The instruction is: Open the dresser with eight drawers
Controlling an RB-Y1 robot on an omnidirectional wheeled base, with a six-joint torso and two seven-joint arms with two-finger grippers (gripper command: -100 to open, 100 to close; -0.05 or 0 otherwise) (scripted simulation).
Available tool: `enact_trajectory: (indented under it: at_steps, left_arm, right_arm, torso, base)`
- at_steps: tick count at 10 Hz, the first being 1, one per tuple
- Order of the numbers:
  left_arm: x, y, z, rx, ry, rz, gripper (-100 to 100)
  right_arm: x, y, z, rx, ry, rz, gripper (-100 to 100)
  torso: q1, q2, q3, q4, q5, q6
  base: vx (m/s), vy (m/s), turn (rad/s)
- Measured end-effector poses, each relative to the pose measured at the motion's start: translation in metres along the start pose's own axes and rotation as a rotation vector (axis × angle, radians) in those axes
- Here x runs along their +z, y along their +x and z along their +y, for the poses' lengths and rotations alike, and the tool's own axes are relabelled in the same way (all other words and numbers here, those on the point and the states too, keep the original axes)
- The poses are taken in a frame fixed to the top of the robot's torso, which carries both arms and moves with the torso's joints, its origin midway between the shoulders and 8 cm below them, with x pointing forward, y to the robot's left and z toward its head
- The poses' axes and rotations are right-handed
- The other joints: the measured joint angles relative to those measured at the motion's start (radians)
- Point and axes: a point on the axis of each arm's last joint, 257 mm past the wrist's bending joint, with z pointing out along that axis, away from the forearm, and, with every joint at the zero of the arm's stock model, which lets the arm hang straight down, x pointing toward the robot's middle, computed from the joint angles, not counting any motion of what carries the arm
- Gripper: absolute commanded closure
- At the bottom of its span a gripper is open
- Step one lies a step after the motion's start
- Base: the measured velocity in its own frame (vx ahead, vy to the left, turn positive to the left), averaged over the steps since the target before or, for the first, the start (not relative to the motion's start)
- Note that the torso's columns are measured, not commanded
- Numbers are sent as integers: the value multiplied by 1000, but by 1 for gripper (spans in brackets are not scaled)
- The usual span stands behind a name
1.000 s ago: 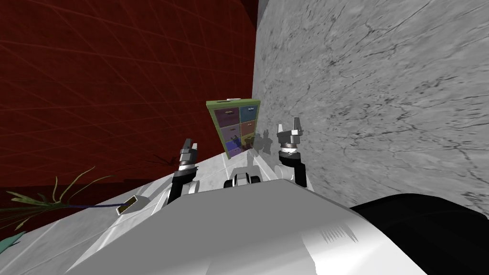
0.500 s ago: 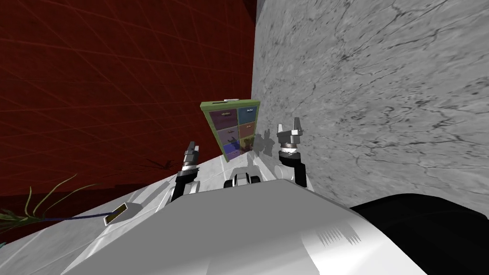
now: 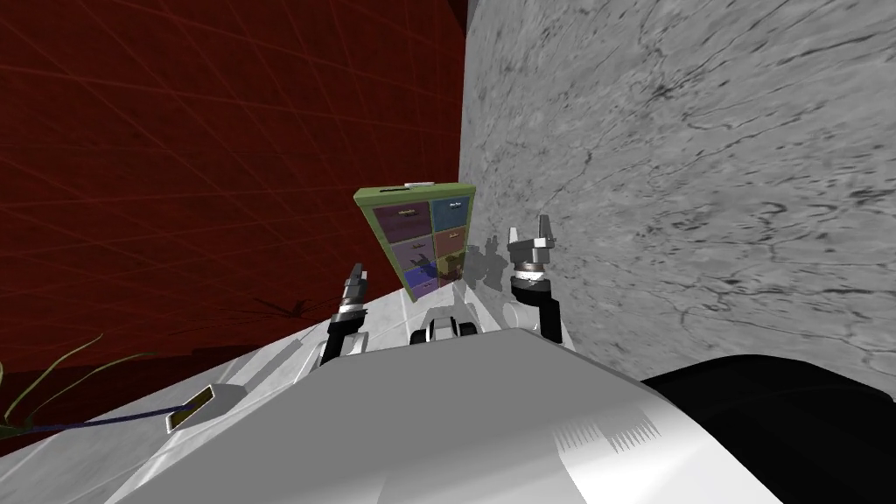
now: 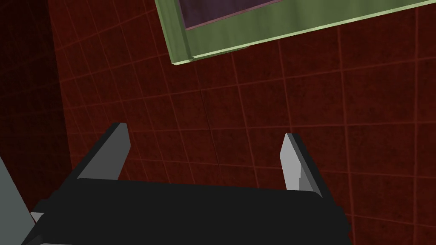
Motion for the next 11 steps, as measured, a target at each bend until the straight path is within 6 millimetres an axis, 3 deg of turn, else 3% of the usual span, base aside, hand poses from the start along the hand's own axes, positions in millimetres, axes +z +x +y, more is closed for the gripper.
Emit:
enact_trajectory:
  at_steps: [11]
  left_arm:
    - [-17,17,76,23,-128,4,-100]
  right_arm:
    - [0,0,0,0,0,0,0]
  torso:
    - [0,2,1,0,0,0]
  base:
    - [141,-85,9]
